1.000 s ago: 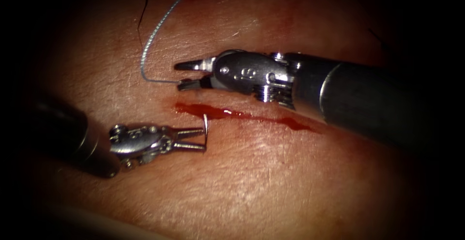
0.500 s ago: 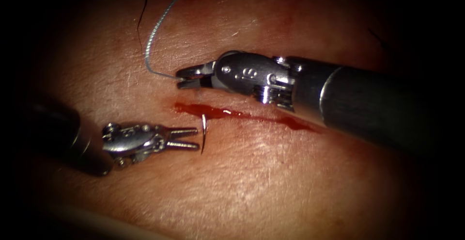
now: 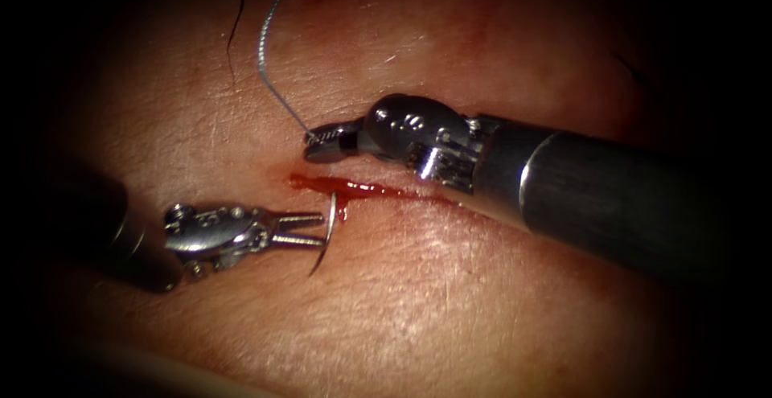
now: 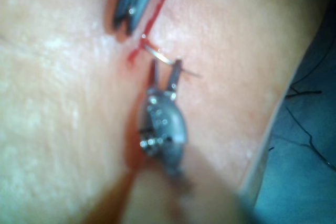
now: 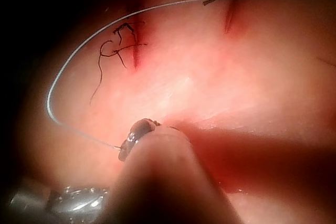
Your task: Wound Closure
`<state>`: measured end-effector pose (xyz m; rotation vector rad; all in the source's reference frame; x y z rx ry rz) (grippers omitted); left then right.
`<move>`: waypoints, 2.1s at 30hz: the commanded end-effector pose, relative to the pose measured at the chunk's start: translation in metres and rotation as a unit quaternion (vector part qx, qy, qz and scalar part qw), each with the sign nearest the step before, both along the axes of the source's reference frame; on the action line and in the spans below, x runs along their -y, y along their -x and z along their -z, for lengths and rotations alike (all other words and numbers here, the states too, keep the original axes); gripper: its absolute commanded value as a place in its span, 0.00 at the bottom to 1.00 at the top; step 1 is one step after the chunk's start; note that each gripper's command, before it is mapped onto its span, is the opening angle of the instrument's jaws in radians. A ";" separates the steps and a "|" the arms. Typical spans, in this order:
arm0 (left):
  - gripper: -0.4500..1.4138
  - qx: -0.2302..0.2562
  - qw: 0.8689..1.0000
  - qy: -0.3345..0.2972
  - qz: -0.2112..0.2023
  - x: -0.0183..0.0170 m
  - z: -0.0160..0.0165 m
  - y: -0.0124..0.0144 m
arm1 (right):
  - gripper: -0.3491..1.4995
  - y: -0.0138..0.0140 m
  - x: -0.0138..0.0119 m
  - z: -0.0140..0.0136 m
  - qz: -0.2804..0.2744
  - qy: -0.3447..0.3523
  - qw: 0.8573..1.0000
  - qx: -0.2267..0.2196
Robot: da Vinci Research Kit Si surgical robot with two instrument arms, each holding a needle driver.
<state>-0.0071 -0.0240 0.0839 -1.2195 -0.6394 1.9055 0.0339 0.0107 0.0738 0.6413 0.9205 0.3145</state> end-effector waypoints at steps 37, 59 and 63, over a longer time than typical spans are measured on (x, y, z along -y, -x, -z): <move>0.78 0.055 0.891 0.438 -0.111 0.0047 0.0020 0.0010 | 0.90 0.0121 -0.0057 0.0026 -0.142 0.119 0.983 -0.022; 0.69 -0.025 0.879 0.462 -0.114 0.0044 0.0023 0.0038 | 0.90 0.0121 -0.0048 0.0020 -0.147 0.124 0.981 -0.019; 0.69 -0.032 0.877 0.465 -0.115 0.0045 0.0023 0.0042 | 0.90 0.0121 -0.0046 0.0019 -0.147 0.125 0.981 -0.019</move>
